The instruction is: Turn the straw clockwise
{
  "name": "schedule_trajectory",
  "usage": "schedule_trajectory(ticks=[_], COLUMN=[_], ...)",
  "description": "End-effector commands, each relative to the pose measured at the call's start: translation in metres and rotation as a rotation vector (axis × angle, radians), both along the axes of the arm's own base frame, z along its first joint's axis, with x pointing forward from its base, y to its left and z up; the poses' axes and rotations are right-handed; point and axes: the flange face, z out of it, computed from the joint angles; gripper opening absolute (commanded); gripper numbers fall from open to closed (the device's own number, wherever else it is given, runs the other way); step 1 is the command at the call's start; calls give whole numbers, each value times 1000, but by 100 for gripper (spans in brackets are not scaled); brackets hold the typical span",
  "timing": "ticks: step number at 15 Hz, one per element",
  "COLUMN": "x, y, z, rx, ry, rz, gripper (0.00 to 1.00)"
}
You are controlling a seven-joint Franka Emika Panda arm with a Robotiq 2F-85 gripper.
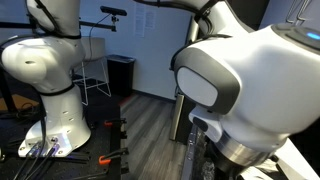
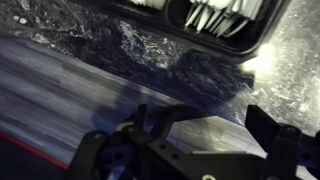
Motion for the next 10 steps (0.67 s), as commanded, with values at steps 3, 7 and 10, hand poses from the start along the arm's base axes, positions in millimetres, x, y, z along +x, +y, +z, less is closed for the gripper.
schedule_trajectory(ticks=[3, 7, 10], x=[34, 47, 47], y=[44, 63, 61], z=[1, -3, -10], rx=[8, -21, -15], ry=[43, 66, 59], rz=[167, 242, 237], gripper=[100, 100, 100])
